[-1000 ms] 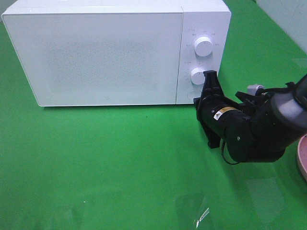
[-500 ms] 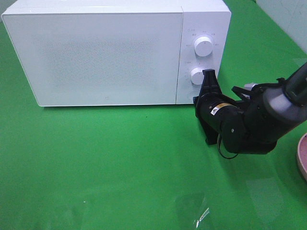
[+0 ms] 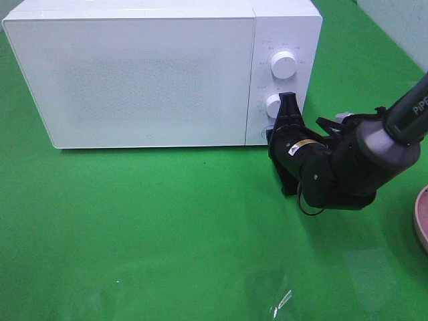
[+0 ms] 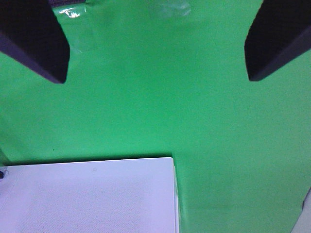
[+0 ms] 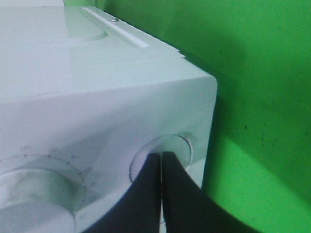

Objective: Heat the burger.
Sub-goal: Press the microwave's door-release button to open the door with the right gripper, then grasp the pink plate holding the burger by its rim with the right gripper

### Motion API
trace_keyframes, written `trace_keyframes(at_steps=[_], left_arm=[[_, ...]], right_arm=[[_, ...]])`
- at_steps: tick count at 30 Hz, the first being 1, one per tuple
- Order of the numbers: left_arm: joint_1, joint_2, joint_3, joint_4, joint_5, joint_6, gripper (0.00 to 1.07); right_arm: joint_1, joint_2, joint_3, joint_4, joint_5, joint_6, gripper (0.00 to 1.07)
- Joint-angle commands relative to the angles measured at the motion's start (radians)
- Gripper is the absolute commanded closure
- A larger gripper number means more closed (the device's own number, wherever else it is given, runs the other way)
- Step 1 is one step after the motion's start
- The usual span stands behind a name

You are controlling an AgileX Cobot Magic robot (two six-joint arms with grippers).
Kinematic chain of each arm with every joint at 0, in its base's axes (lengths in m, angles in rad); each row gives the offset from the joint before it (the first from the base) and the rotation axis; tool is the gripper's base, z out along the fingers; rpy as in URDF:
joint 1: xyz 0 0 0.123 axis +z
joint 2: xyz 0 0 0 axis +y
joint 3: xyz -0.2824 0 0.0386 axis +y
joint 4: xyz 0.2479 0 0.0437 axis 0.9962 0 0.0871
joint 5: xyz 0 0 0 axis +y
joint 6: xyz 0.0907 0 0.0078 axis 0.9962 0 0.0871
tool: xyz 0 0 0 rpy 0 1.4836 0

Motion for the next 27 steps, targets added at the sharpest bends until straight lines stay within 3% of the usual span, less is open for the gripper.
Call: trace_keyframes(at_steps=[1,27], left_arm=[[0.002,-0.002,0.0,-0.009,-0.001,-0.001,0.17],[0.002,-0.002,0.0,-0.009,-0.001,-0.001,0.17]], right_arm=[[-0.005,0.001,-0.025,0.001,-0.014,-0.038,1.07],[-0.029,0.003,-0.114,0.062,-0.247,-0.063,1.07]])
